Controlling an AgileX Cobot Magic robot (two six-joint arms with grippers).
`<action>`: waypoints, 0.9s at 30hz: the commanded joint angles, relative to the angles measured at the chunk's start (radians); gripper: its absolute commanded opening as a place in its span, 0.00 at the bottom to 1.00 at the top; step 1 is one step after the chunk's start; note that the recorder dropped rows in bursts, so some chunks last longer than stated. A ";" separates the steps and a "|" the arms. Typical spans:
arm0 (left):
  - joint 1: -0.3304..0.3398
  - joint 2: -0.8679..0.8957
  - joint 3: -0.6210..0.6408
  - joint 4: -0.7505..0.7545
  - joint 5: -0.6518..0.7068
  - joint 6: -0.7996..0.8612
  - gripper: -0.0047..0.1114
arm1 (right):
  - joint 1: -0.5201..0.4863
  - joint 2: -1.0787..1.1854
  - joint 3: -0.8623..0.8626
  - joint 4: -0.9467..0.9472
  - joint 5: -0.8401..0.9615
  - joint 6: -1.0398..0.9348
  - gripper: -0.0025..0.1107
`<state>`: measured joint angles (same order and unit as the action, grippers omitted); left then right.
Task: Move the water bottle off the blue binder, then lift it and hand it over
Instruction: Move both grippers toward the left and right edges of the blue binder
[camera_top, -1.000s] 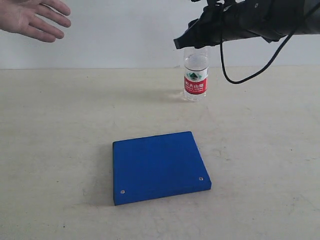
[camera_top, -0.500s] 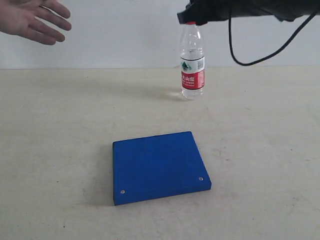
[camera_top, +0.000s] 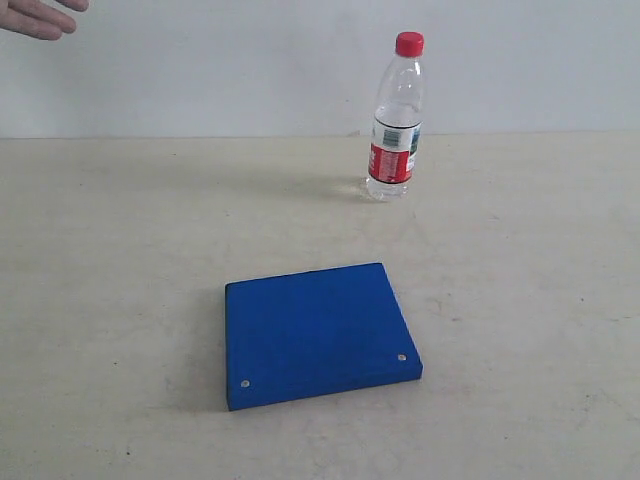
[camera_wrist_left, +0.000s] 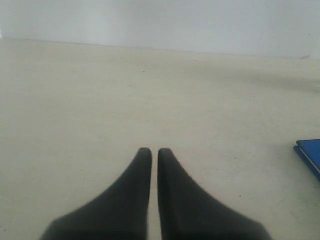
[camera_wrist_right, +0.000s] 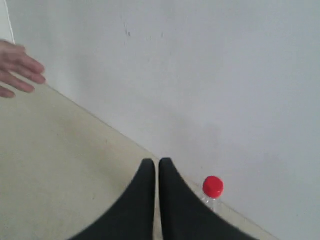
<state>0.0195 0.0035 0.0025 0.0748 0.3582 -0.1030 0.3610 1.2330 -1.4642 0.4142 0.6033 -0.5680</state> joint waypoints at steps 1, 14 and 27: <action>-0.006 -0.003 -0.003 0.054 -0.004 -0.009 0.08 | -0.004 -0.249 0.022 -0.006 -0.006 0.047 0.02; -0.006 -0.003 -0.003 0.002 -0.085 -0.009 0.08 | -0.004 -0.890 0.921 -0.023 -0.240 0.325 0.02; -0.006 -0.003 -0.003 -0.392 -0.273 -0.012 0.08 | 0.000 0.094 0.879 0.345 -0.135 0.108 0.55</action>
<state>0.0195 0.0035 0.0025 -0.3079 0.1388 -0.1584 0.3610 1.2171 -0.5096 0.7147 0.3822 -0.3693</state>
